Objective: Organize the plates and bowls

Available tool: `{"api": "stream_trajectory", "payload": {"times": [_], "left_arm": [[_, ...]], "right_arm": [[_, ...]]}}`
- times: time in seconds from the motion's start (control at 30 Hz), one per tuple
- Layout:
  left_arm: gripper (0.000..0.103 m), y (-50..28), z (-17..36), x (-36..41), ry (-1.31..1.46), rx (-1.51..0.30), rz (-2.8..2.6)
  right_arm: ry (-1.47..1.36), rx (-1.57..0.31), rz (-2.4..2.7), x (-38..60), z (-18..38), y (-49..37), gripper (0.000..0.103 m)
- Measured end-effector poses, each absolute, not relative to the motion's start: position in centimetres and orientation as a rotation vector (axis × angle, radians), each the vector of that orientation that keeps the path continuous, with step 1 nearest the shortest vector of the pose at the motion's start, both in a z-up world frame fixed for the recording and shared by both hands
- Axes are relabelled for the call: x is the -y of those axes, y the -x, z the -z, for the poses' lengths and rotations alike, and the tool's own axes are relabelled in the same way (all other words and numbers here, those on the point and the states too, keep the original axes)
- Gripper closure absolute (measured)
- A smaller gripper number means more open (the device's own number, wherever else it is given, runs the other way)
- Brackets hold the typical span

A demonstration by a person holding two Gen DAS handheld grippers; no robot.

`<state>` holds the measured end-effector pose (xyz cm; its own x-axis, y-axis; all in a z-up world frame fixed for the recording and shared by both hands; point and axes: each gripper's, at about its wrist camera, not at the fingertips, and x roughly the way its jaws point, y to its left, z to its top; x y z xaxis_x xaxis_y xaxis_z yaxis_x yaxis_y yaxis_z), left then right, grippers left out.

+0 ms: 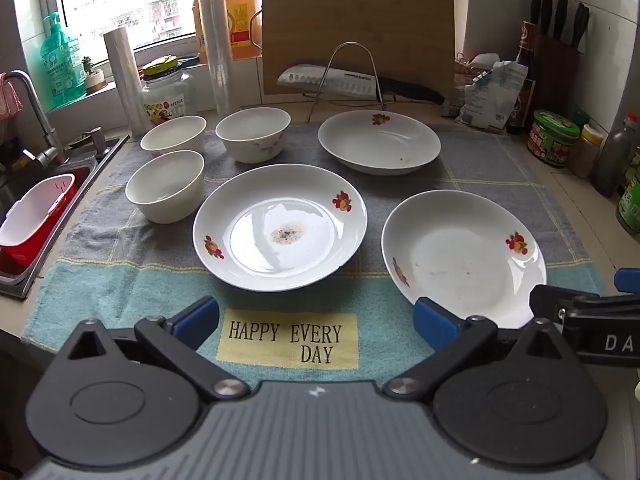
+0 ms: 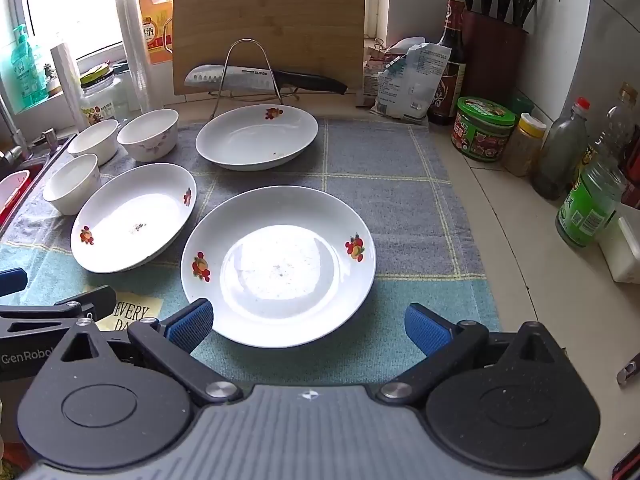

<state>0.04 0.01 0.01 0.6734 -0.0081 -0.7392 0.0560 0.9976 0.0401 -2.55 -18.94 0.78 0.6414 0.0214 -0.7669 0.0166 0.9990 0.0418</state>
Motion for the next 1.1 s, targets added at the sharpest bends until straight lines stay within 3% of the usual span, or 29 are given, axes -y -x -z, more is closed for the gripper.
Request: {"api": "stream_trajectory", "payload": {"times": [1.1], "left_arm": [[0.001, 0.60, -0.76, -0.22, -0.059, -0.815, 0.044]], "right_arm": [[-0.043, -0.859, -0.006, 18.64, -1.55, 2.87, 0.000]]}}
